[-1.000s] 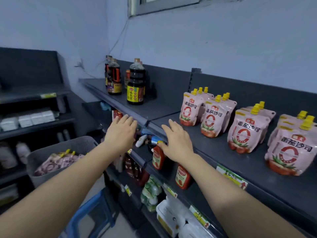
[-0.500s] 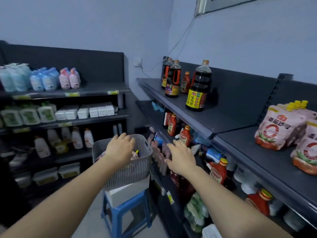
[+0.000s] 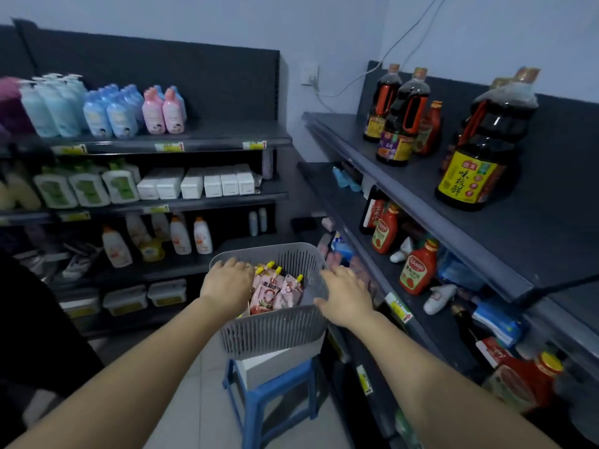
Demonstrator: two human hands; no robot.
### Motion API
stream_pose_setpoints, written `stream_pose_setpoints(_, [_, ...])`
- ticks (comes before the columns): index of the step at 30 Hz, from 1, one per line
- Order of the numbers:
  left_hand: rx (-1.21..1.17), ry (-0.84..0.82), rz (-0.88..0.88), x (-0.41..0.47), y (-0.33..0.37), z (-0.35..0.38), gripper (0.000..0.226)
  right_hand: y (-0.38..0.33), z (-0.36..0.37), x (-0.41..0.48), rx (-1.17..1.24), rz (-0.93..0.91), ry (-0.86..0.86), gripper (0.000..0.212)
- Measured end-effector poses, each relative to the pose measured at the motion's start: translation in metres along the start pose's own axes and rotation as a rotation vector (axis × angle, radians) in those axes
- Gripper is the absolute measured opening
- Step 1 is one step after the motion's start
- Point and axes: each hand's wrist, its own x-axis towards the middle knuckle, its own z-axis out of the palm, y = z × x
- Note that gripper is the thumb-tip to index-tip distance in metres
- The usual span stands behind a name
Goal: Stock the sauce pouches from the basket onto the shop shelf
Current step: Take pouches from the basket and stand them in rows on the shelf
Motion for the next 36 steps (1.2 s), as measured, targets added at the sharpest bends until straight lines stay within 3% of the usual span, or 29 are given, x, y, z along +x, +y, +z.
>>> stream_pose_setpoints(6, [-0.020,-0.103,-0.044,0.044,-0.009,0.042,0.041,0.010,0.033,0.070,0.013,-0.057,-0.094,0.054])
stream_pose_setpoints(13, [-0.057,-0.380,-0.080,0.080,-0.013,0.076,0.028,0.018,0.073,0.140,0.030,-0.121,-0.204,0.056])
stream_pose_setpoints(16, [-0.121,-0.564,-0.015,0.088,-0.014,0.103,0.060,0.021,0.095,0.161,0.050,-0.134,-0.263,0.053])
stream_pose_setpoints(19, [-0.143,-0.745,0.087,0.096,-0.020,0.125,0.040,0.023,0.115,0.182,0.059,-0.145,-0.327,0.050])
stream_pose_setpoints(22, [-0.222,-0.903,0.173,0.113,-0.027,0.137,0.034,0.022,0.134,0.204,0.056,-0.141,-0.381,0.046])
stream_pose_setpoints(25, [-0.310,-0.898,0.216,0.132,-0.036,0.151,0.022,0.019,0.151,0.219,0.064,-0.114,-0.434,0.047])
stream_pose_setpoints(29, [-0.355,-1.029,0.309,0.143,-0.040,0.172,0.040,0.014,0.168,0.238,0.051,-0.113,-0.505,0.046])
stream_pose_setpoints(33, [-0.352,-1.109,0.357,0.149,-0.041,0.187,0.038,0.011,0.181,0.252,0.063,-0.092,-0.543,0.046])
stream_pose_setpoints(36, [-0.442,-1.055,0.303,0.156,-0.043,0.194,0.032,0.010,0.192,0.256,0.083,-0.095,-0.588,0.035])
